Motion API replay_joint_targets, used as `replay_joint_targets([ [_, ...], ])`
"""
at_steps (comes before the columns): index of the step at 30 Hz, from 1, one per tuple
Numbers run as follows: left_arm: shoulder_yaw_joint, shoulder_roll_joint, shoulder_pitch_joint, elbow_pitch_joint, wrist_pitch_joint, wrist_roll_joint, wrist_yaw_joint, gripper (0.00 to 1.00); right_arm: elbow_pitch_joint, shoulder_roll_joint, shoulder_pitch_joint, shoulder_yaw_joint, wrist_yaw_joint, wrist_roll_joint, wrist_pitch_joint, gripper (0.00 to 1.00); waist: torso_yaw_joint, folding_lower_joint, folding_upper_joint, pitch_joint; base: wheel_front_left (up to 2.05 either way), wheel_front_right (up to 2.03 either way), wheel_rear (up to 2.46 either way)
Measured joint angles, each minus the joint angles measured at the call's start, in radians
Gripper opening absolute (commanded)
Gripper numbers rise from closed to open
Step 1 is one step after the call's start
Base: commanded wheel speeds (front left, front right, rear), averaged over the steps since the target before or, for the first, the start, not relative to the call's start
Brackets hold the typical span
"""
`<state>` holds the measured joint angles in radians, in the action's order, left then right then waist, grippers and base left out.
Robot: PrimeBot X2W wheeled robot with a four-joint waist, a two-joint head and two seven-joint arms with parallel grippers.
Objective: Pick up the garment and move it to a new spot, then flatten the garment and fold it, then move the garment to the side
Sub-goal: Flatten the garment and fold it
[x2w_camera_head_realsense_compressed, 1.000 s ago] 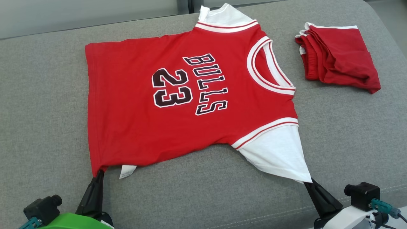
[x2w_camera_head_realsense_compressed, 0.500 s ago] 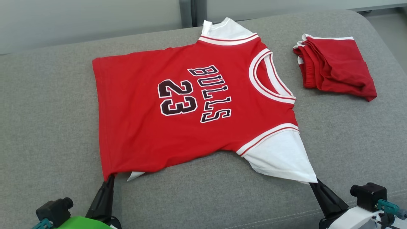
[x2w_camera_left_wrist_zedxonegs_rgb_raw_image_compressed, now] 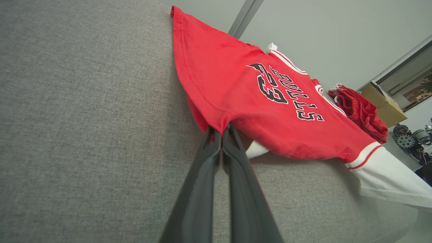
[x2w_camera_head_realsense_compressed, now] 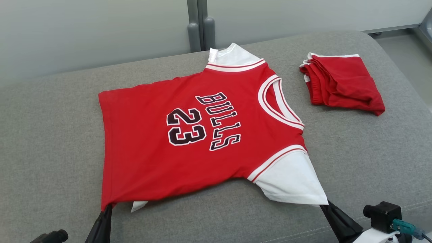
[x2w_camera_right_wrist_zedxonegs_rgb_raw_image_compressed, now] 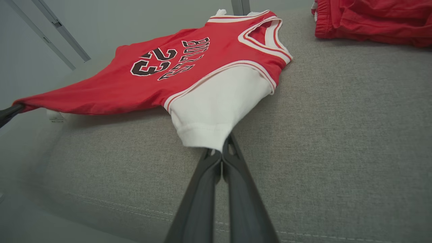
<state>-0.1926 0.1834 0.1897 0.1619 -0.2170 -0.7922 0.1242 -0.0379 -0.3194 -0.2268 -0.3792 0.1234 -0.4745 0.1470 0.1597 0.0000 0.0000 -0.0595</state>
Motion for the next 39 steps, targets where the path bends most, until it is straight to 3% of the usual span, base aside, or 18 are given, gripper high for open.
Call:
replay_joint_targets([
  [11,-0.020,-0.005,0.023,0.012,0.030,-0.015,-0.001,0.00,-0.019,-0.021,-0.038,0.004,-0.002,-0.011,-0.025,0.00,0.034,0.0000,0.0000,0.010,0.00,0.00,0.00],
  [31,-0.063,-0.011,-0.064,0.135,0.091,-0.002,-0.020,0.00,-0.288,0.072,0.084,-0.056,-0.001,-0.018,-0.032,0.00,-0.006,0.0000,0.0000,-0.007,0.00,0.00,0.00],
  [39,-0.070,-0.012,-0.098,0.176,0.112,0.005,-0.031,0.00,-0.379,0.079,0.143,-0.082,0.000,0.001,-0.015,0.00,-0.017,0.0000,0.0000,-0.034,0.00,0.00,0.00],
])
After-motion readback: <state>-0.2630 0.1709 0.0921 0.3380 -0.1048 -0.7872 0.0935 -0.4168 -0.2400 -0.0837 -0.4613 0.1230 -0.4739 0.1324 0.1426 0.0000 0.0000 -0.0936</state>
